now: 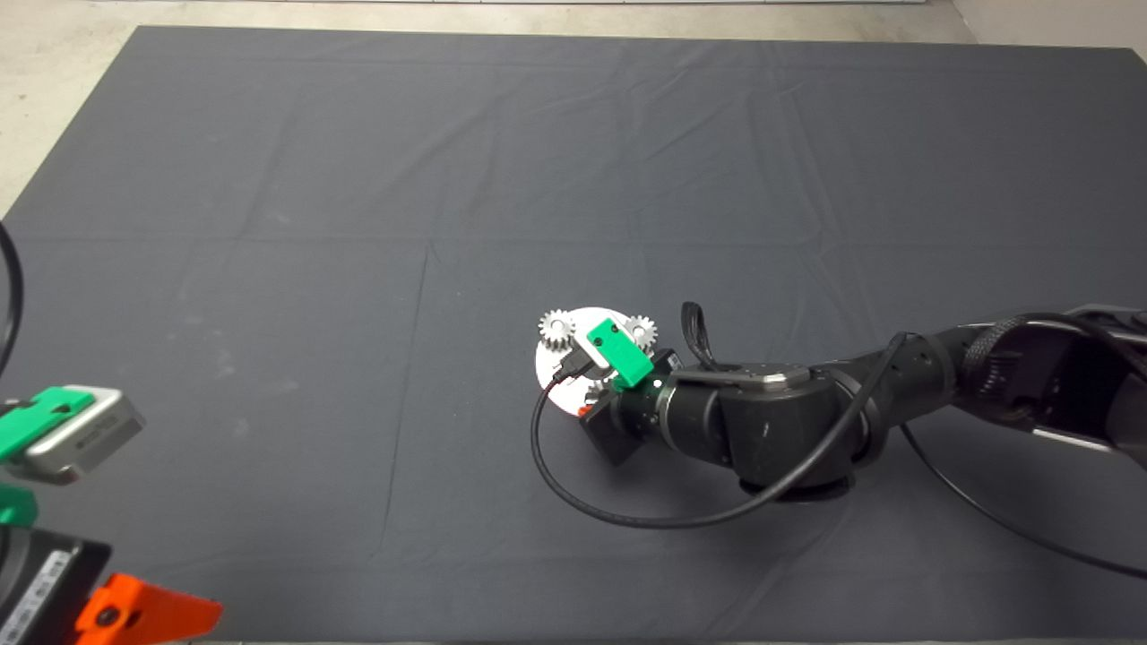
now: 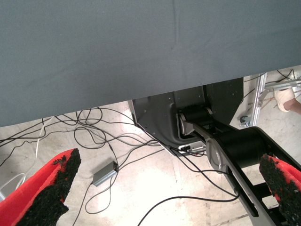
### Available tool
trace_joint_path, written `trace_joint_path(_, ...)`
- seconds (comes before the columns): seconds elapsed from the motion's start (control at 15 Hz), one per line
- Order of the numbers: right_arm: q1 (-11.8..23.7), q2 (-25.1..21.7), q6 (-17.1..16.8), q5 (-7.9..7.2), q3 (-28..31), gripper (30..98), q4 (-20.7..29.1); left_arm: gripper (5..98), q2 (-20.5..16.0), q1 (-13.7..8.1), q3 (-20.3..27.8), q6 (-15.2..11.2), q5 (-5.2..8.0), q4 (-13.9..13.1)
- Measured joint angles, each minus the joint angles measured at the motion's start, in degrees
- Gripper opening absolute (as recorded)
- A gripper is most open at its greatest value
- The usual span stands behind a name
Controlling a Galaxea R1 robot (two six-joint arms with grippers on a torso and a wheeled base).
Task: Remove an incorrectly installed larger gear and replace it with the correct smaller gear
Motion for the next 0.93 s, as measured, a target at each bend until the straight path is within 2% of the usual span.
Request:
trace_joint_path(0.47, 0.0, 0.5, 0.0, 0.66, -1.4, 41.1, -1.3, 97.6, 0.0, 0.0, 0.0, 0.0, 0.00, 0.0)
trace_joint_path(0.93, 0.0, 0.6, 0.0, 0.63, -1.5, 41.2, -1.5, 97.6, 0.0, 0.0, 0.0, 0.0, 0.00, 0.0)
